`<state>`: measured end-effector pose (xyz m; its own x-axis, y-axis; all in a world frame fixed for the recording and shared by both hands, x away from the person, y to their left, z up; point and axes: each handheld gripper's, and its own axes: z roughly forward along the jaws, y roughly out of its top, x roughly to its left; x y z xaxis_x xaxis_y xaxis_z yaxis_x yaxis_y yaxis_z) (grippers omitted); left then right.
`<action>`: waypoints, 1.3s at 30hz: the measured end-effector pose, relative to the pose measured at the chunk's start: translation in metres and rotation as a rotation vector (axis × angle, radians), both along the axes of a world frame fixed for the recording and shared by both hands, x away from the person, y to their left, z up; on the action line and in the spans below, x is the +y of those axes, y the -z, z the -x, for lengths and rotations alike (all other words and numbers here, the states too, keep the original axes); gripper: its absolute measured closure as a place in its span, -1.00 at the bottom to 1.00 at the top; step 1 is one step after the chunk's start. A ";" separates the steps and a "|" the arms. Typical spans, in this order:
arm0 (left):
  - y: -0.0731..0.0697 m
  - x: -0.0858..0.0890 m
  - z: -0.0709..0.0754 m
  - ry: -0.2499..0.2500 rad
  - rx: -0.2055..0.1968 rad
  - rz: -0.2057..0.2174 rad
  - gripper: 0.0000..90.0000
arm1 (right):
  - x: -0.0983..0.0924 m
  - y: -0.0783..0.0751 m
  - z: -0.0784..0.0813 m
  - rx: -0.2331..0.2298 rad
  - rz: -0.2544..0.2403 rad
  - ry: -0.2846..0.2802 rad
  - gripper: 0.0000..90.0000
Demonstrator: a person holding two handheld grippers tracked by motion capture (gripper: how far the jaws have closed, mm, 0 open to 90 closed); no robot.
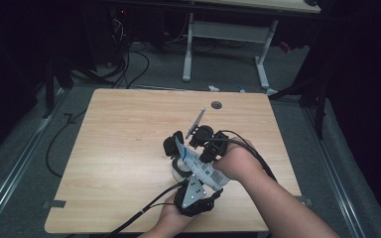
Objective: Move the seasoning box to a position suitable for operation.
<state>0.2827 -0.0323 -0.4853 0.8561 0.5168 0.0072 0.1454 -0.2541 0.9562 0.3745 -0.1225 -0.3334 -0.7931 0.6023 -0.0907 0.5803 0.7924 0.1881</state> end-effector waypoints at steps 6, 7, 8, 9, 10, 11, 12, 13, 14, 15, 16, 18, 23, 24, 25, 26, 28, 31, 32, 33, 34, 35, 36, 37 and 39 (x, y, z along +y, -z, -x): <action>-0.001 0.001 0.000 0.001 -0.007 0.002 0.09 | 0.001 -0.001 0.002 -0.005 -0.001 0.002 1.00; -0.001 0.001 0.000 0.000 -0.007 0.004 0.10 | 0.001 -0.001 0.001 -0.003 -0.003 -0.001 1.00; -0.002 0.001 0.000 0.000 -0.006 0.006 0.10 | 0.001 -0.002 0.001 -0.005 -0.001 -0.002 1.00; -0.002 0.000 0.000 0.001 -0.007 0.005 0.10 | 0.001 -0.003 0.001 -0.006 -0.002 -0.004 1.00; -0.003 0.000 0.000 0.001 -0.006 0.006 0.10 | 0.001 -0.003 0.001 -0.006 -0.002 -0.004 1.00; -0.003 0.000 0.000 0.001 -0.006 0.006 0.10 | 0.000 -0.003 0.001 -0.006 -0.006 -0.004 1.00; -0.003 0.000 0.000 0.001 -0.007 0.005 0.09 | 0.000 -0.003 0.001 -0.007 -0.005 -0.003 1.00; -0.003 0.000 0.000 0.001 -0.007 0.004 0.10 | 0.000 -0.003 0.001 -0.005 -0.006 -0.003 1.00; -0.003 0.000 0.000 0.001 -0.008 0.004 0.10 | 0.000 -0.004 0.001 -0.006 -0.006 -0.002 1.00; -0.003 0.000 0.000 0.000 -0.009 0.004 0.10 | 0.000 -0.004 0.001 -0.009 -0.002 -0.004 1.00; -0.003 0.000 0.000 0.000 -0.008 0.005 0.10 | 0.000 -0.004 0.001 -0.010 -0.002 -0.004 1.00; -0.004 0.000 0.000 0.002 -0.004 0.008 0.10 | 0.000 -0.004 0.001 -0.010 -0.003 -0.005 1.00; -0.005 0.000 0.000 0.001 -0.008 0.010 0.10 | 0.001 -0.004 0.001 -0.009 -0.006 -0.004 1.00; -0.005 0.000 0.000 0.001 -0.007 0.010 0.10 | 0.001 -0.003 0.001 -0.011 -0.010 -0.007 1.00; -0.005 0.000 0.000 0.001 -0.008 0.011 0.10 | 0.001 -0.003 0.001 -0.011 -0.009 -0.003 1.00; -0.005 0.000 0.000 0.000 -0.009 0.011 0.10 | 0.001 -0.003 0.001 -0.011 -0.006 -0.001 1.00; -0.005 0.000 0.000 0.000 -0.009 0.011 0.10 | 0.001 -0.003 0.000 -0.013 -0.005 -0.009 1.00; -0.005 0.000 0.000 -0.002 -0.010 0.011 0.10 | 0.001 -0.003 0.000 -0.012 -0.005 -0.009 1.00; -0.005 0.000 0.000 -0.002 -0.011 0.010 0.10 | 0.001 -0.004 0.000 -0.012 -0.004 -0.009 1.00; -0.005 0.000 0.000 -0.002 -0.011 0.011 0.10 | 0.002 -0.003 0.000 -0.011 -0.006 -0.010 1.00; -0.005 0.000 0.000 -0.002 -0.012 0.012 0.10 | 0.002 -0.004 0.000 -0.011 -0.007 -0.008 1.00; -0.005 0.000 0.000 -0.002 -0.011 0.013 0.10 | 0.001 -0.004 0.000 -0.012 -0.007 -0.010 1.00; -0.005 0.000 0.000 -0.002 -0.011 0.014 0.10 | 0.001 -0.004 0.000 -0.012 -0.007 -0.010 1.00; -0.005 0.000 0.000 -0.002 -0.012 0.014 0.10 | 0.001 -0.004 0.000 -0.012 -0.008 -0.007 1.00; -0.005 0.000 0.000 -0.005 -0.013 0.013 0.10 | 0.001 -0.004 0.000 -0.013 -0.006 -0.008 1.00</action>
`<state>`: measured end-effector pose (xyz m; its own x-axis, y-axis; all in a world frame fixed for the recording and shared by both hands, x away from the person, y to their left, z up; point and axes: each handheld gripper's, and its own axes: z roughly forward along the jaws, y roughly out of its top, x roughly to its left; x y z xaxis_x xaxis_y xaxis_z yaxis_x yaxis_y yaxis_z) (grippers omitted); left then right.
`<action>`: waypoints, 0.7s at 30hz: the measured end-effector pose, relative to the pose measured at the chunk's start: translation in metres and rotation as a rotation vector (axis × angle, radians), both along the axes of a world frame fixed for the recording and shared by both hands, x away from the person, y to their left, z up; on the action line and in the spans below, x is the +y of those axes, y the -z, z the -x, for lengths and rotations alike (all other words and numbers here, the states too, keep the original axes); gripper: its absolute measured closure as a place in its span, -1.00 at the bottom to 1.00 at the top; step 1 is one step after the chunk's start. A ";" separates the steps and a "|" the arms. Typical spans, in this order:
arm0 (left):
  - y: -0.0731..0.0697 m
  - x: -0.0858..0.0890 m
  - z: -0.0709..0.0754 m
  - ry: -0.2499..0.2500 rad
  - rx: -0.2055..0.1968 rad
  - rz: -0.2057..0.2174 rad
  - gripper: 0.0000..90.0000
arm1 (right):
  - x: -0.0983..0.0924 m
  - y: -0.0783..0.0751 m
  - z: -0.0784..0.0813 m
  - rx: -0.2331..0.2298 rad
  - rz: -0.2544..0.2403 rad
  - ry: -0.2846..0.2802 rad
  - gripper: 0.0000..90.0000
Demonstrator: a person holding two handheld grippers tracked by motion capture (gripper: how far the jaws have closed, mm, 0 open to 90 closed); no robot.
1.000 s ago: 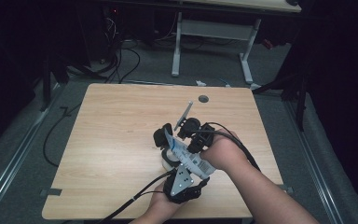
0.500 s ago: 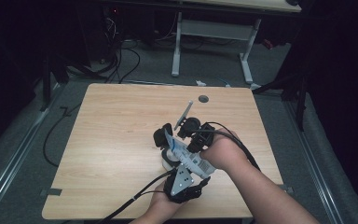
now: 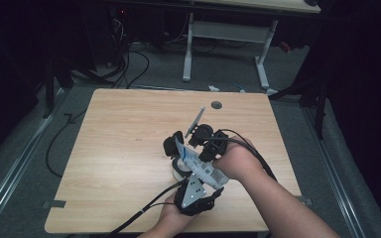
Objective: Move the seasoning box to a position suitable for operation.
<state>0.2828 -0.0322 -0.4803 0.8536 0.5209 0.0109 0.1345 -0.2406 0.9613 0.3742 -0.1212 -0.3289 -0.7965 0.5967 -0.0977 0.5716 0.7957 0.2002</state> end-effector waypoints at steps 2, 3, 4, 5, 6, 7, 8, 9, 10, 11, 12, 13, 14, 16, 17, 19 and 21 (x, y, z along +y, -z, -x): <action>-0.001 0.000 0.000 -0.002 -0.001 -0.005 0.11 | 0.000 0.000 0.000 0.000 -0.004 0.001 1.00; -0.001 0.000 0.000 -0.002 -0.002 -0.005 0.11 | 0.000 0.000 0.000 -0.001 -0.004 0.000 1.00; -0.001 0.000 0.000 -0.002 -0.002 -0.004 0.11 | 0.000 0.000 0.000 0.000 -0.004 0.002 1.00; -0.001 0.000 0.000 -0.003 -0.004 -0.006 0.11 | 0.000 0.000 0.000 0.000 -0.005 0.002 1.00; -0.001 0.000 0.000 -0.003 -0.003 -0.004 0.11 | 0.000 0.000 -0.001 -0.001 -0.005 0.002 1.00; -0.001 0.000 0.000 -0.003 -0.003 -0.004 0.11 | 0.000 0.000 -0.001 -0.001 -0.005 0.002 1.00; -0.001 0.000 0.000 -0.004 -0.003 -0.003 0.11 | 0.000 0.000 -0.001 -0.001 -0.005 0.002 1.00; -0.001 0.000 -0.001 -0.004 -0.002 -0.002 0.11 | 0.000 0.000 -0.001 -0.002 -0.005 -0.001 1.00; -0.001 0.000 -0.001 -0.004 -0.002 -0.001 0.11 | 0.000 0.000 -0.001 -0.002 -0.005 -0.001 1.00; -0.001 0.000 -0.001 -0.004 -0.002 0.000 0.11 | 0.000 0.000 -0.001 -0.001 -0.005 0.001 1.00; -0.001 0.000 -0.001 -0.004 -0.002 0.000 0.11 | 0.000 0.000 -0.002 0.001 -0.006 0.003 1.00; -0.001 0.000 -0.001 -0.003 -0.003 -0.001 0.11 | 0.000 0.000 -0.002 0.001 -0.006 0.004 1.00; -0.001 0.000 -0.001 -0.003 -0.004 -0.001 0.11 | 0.000 0.000 -0.002 0.001 -0.006 0.003 1.00; -0.001 0.000 -0.001 -0.003 -0.003 -0.002 0.11 | 0.000 0.000 -0.002 0.000 -0.006 0.000 1.00; -0.001 0.000 -0.001 -0.003 -0.003 -0.001 0.11 | 0.000 0.000 -0.002 0.000 -0.005 0.002 1.00; -0.001 0.000 -0.001 -0.003 -0.004 -0.002 0.11 | 0.001 0.000 -0.002 0.000 -0.004 0.000 1.00; -0.001 0.001 -0.001 -0.003 -0.006 -0.004 0.11 | 0.001 0.000 -0.002 0.000 -0.004 0.000 1.00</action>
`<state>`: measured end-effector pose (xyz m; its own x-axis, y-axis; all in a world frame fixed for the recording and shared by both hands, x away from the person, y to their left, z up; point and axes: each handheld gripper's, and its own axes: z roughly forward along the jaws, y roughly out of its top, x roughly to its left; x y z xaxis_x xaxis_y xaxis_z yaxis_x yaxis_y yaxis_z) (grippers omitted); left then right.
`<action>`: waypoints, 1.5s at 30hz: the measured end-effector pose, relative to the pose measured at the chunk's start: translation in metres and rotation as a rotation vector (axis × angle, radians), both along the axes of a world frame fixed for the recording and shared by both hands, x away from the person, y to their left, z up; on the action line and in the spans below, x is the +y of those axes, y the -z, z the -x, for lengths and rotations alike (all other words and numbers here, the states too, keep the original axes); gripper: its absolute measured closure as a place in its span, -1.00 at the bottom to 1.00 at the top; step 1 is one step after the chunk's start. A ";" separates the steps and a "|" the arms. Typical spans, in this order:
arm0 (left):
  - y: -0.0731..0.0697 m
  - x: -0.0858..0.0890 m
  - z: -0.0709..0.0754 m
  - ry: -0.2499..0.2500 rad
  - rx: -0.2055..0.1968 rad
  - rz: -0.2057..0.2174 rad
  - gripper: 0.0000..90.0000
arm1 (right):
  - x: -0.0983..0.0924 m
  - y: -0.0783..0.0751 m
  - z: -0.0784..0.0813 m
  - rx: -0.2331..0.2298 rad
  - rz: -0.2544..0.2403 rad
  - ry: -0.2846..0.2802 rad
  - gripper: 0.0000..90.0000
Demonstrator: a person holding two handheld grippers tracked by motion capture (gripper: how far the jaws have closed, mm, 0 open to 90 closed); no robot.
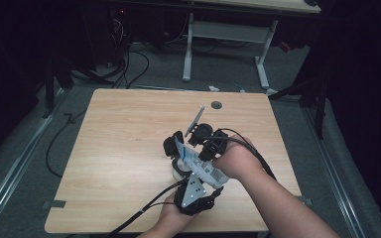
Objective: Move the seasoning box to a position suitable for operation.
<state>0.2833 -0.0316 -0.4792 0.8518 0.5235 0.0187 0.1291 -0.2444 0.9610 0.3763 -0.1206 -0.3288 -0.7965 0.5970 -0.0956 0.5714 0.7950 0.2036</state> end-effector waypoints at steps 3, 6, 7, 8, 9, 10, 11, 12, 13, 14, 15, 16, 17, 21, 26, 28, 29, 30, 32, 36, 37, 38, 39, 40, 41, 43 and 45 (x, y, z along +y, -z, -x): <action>0.000 0.000 0.000 -0.001 0.001 0.000 0.11 | 0.000 0.000 0.000 0.000 0.000 0.001 1.00; 0.000 0.000 0.000 -0.001 0.000 -0.002 0.11 | 0.000 0.001 0.000 0.000 0.001 0.001 1.00; 0.000 0.000 0.000 -0.001 0.000 -0.003 0.11 | 0.000 0.001 0.000 0.000 0.003 0.000 1.00; 0.000 0.000 0.000 -0.002 -0.001 -0.004 0.11 | 0.000 0.001 0.000 0.000 0.003 0.001 1.00; 0.000 0.000 0.000 -0.002 -0.002 -0.006 0.11 | 0.000 0.001 0.000 0.000 0.002 0.002 1.00; 0.000 0.000 0.000 -0.002 -0.002 -0.007 0.11 | 0.000 0.001 0.000 0.000 0.001 0.001 1.00; 0.000 0.000 0.000 -0.002 -0.003 -0.009 0.11 | 0.000 0.001 0.000 0.001 0.001 0.003 1.00; 0.000 0.000 0.000 -0.001 -0.005 -0.010 0.11 | 0.000 0.001 0.000 0.001 0.000 0.003 1.00; 0.000 0.000 0.000 -0.001 -0.005 -0.011 0.12 | 0.000 0.002 -0.001 0.002 0.000 0.002 1.00; 0.000 0.000 0.000 -0.001 -0.006 -0.011 0.12 | 0.000 0.002 -0.001 0.005 0.000 0.002 1.00; 0.000 0.000 0.000 -0.001 -0.007 -0.012 0.12 | 0.000 0.002 -0.001 0.007 -0.003 0.001 1.00; 0.000 0.000 0.000 -0.002 -0.007 -0.013 0.12 | 0.000 0.002 -0.001 0.007 -0.003 0.000 1.00; -0.001 0.000 0.000 -0.002 -0.008 -0.014 0.12 | 0.000 0.002 -0.001 0.007 -0.004 0.000 1.00; -0.001 0.000 0.000 -0.004 -0.008 -0.011 0.12 | -0.001 0.002 -0.003 0.009 -0.011 0.004 1.00; -0.001 0.000 0.000 -0.004 -0.011 -0.018 0.12 | 0.000 0.004 -0.003 0.009 -0.006 -0.001 1.00; -0.001 0.000 0.000 -0.004 -0.011 -0.018 0.12 | -0.001 0.004 -0.004 0.010 -0.008 0.000 1.00; -0.001 0.000 0.000 -0.004 -0.011 -0.017 0.12 | -0.001 0.004 -0.004 0.011 -0.009 0.000 1.00; -0.002 0.000 0.000 -0.004 -0.012 -0.017 0.13 | -0.001 0.004 -0.004 0.010 -0.007 -0.001 1.00; -0.002 0.000 0.000 -0.004 -0.014 -0.017 0.13 | -0.001 0.003 -0.004 0.010 -0.010 0.003 1.00; -0.002 0.000 0.000 -0.006 -0.019 -0.016 0.13 | -0.002 0.002 -0.003 0.007 -0.010 -0.001 1.00; -0.003 0.000 0.001 -0.006 -0.019 -0.016 0.13 | -0.002 0.002 -0.003 0.006 -0.011 -0.002 1.00; -0.003 0.000 0.001 -0.005 -0.019 -0.016 0.13 | -0.002 0.001 -0.003 0.006 -0.013 0.000 1.00; -0.003 0.000 0.001 -0.005 -0.019 -0.016 0.13 | -0.002 0.001 -0.003 0.006 -0.010 0.001 1.00; -0.003 0.000 0.001 -0.006 -0.020 -0.016 0.13 | -0.003 0.001 -0.003 0.005 -0.011 0.000 1.00; -0.003 -0.001 0.001 -0.006 -0.019 -0.016 0.13 | -0.003 0.001 -0.003 0.006 -0.014 0.000 1.00; -0.003 -0.001 0.001 -0.008 -0.019 -0.016 0.13 | -0.003 0.002 -0.003 0.006 -0.012 0.003 1.00; -0.003 0.000 0.000 -0.009 -0.017 -0.015 0.13 | -0.002 0.002 -0.003 0.004 -0.014 -0.001 1.00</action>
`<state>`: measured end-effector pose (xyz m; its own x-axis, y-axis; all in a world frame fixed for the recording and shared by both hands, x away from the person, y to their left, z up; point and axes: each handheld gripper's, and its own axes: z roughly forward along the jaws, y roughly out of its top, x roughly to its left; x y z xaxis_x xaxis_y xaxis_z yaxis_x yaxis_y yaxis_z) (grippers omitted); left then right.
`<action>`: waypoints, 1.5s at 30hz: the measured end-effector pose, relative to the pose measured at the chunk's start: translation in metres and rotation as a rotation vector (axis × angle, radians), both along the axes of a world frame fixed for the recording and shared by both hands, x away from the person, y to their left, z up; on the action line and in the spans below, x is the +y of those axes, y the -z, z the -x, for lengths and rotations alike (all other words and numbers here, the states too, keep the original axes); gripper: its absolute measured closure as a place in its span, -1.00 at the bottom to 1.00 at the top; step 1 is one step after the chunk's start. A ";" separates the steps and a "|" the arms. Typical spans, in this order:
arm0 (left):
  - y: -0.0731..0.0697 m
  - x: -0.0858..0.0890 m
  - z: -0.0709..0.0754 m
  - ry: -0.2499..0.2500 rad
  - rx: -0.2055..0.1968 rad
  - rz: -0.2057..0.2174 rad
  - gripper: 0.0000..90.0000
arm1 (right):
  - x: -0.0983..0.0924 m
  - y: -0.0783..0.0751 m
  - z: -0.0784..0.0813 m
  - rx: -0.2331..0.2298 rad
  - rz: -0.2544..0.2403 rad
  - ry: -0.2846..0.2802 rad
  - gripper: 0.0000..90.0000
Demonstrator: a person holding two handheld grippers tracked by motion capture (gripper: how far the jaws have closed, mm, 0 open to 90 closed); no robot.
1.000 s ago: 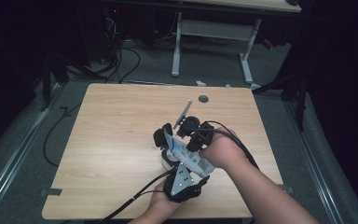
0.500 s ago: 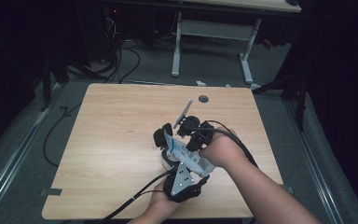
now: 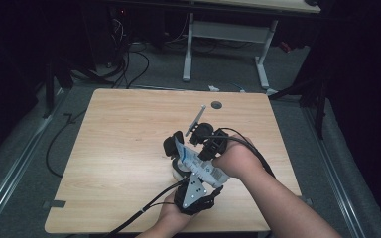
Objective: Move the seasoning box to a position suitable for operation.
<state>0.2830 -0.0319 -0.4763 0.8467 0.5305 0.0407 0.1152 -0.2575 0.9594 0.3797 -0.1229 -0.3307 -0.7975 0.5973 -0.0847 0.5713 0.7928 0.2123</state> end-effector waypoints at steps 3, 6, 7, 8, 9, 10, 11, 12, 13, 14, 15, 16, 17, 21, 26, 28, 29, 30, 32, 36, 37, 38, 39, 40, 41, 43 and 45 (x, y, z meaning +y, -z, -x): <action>0.000 0.001 0.000 -0.002 -0.002 -0.002 0.13 | 0.001 0.000 -0.001 0.002 -0.005 0.001 1.00; 0.000 0.001 -0.001 -0.002 -0.001 0.002 0.13 | 0.002 0.000 -0.001 -0.001 0.001 -0.001 1.00; 0.000 0.001 -0.001 -0.003 -0.001 0.002 0.13 | 0.002 0.000 -0.001 0.000 0.001 0.000 1.00; 0.000 0.001 -0.001 -0.003 -0.003 0.004 0.13 | 0.002 0.000 -0.001 0.000 0.001 0.000 1.00; 0.000 0.001 -0.001 -0.003 -0.004 0.004 0.13 | 0.002 0.000 -0.001 -0.001 0.002 0.000 1.00; 0.000 0.000 -0.001 -0.002 -0.003 0.005 0.13 | 0.002 0.000 -0.001 0.001 0.003 0.000 1.00; 0.000 0.000 -0.002 -0.004 -0.001 0.007 0.13 | 0.002 0.000 -0.001 0.000 0.005 0.001 1.00; 0.000 0.000 -0.002 -0.005 0.001 0.008 0.13 | 0.002 0.000 -0.002 0.001 0.002 0.005 1.00; 0.000 0.000 -0.002 -0.006 0.001 0.009 0.13 | 0.002 0.000 -0.002 0.001 0.002 0.005 1.00; 0.000 0.000 -0.002 -0.007 0.001 0.009 0.13 | 0.003 0.000 -0.002 -0.002 0.009 0.000 1.00; 0.000 0.000 -0.002 -0.007 0.001 0.009 0.13 | 0.003 0.000 -0.003 -0.004 0.014 -0.003 1.00; 0.001 0.000 -0.002 -0.008 0.000 0.009 0.13 | 0.004 0.001 -0.003 -0.003 0.014 -0.004 1.00; 0.001 0.000 -0.002 -0.009 0.000 0.009 0.13 | 0.004 0.001 -0.003 -0.002 0.012 0.000 1.00; 0.001 0.001 -0.003 -0.009 0.000 0.008 0.13 | 0.005 0.001 -0.003 -0.006 0.019 -0.001 1.00; 0.001 0.000 -0.003 -0.011 0.002 0.015 0.13 | 0.005 0.001 -0.004 -0.008 0.017 -0.006 1.00; 0.001 0.000 -0.003 -0.010 0.002 0.016 0.13 | 0.005 0.001 -0.004 -0.008 0.018 -0.006 1.00; 0.001 0.000 -0.003 -0.010 0.002 0.016 0.13 | 0.005 0.001 -0.004 -0.008 0.018 -0.004 1.00; 0.001 0.000 -0.003 -0.010 0.003 0.016 0.13 | 0.005 0.001 -0.004 -0.008 0.020 -0.004 1.00; 0.001 0.000 -0.003 -0.009 0.003 0.014 0.13 | 0.005 0.002 -0.004 -0.006 0.021 -0.003 1.00; 0.001 0.000 -0.003 -0.011 0.000 0.010 0.13 | 0.005 0.003 -0.004 -0.002 0.017 -0.005 1.00; 0.001 0.001 -0.003 -0.011 -0.001 0.009 0.13 | 0.005 0.003 -0.004 -0.002 0.018 -0.005 1.00; 0.001 0.001 -0.003 -0.011 -0.003 0.008 0.13 | 0.006 0.003 -0.004 -0.002 0.017 -0.006 1.00; 0.001 0.001 -0.003 -0.011 -0.003 0.008 0.13 | 0.006 0.003 -0.004 -0.001 0.014 -0.006 1.00; 0.001 0.001 -0.003 -0.011 -0.004 0.008 0.13 | 0.006 0.003 -0.004 -0.002 0.014 -0.006 1.00; 0.001 0.000 -0.003 -0.011 -0.004 0.008 0.13 | 0.006 0.003 -0.004 -0.003 0.015 -0.006 1.00; 0.001 0.000 -0.002 -0.010 -0.005 0.010 0.13 | 0.006 0.003 -0.004 -0.003 0.018 -0.007 1.00; 0.001 0.000 -0.002 -0.009 -0.009 0.007 0.14 | 0.005 0.002 -0.004 -0.001 0.019 -0.006 1.00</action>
<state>0.2854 -0.0318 -0.4772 0.8416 0.5383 0.0444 0.1088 -0.2495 0.9622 0.3834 -0.1175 -0.3330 -0.8013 0.5904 -0.0967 0.5659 0.8004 0.1980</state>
